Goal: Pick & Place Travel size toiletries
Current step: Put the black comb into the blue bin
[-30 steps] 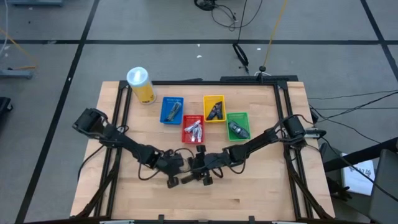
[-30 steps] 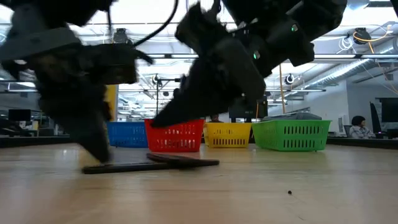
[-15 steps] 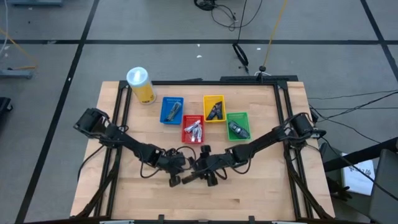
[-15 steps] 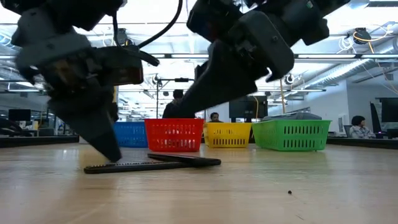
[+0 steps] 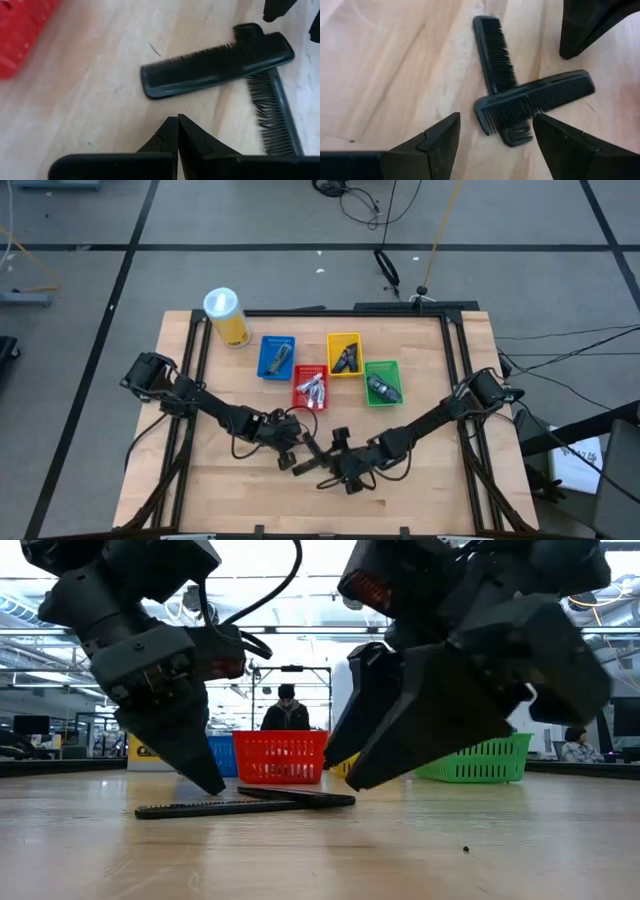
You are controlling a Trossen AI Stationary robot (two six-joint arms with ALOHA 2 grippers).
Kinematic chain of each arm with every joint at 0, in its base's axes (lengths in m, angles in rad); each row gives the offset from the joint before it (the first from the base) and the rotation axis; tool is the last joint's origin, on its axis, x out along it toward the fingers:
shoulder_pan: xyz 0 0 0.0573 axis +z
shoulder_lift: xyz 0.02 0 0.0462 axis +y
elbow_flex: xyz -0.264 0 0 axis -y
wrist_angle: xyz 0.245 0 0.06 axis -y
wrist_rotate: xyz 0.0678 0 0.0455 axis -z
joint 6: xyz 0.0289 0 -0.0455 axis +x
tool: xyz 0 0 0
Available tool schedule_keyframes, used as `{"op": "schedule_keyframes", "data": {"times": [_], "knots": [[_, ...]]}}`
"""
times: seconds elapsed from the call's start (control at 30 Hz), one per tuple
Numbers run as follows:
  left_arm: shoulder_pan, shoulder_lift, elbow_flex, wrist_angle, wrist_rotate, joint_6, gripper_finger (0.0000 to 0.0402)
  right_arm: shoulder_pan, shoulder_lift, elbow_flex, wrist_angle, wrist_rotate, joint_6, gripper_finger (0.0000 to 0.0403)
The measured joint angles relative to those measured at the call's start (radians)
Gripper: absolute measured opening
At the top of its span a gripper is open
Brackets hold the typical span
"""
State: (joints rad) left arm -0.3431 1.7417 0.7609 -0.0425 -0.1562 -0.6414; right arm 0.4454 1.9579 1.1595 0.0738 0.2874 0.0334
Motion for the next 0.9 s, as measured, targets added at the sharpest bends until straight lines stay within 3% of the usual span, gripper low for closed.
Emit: {"op": "schedule_keyframes", "data": {"times": [0.4, 0.9], "knots": [[0.056, 0.000, 0.000, -0.012, -0.043, 0.019, 0.0001, 0.005, 0.058, 0.001, 0.052, 0.034, 0.006, 0.0247], [0.123, 0.000, 0.000, 0.014, -0.011, 0.055, 0.0002, -0.013, 0.071, 0.003, 0.021, 0.077, -0.042, 0.0246]]}}
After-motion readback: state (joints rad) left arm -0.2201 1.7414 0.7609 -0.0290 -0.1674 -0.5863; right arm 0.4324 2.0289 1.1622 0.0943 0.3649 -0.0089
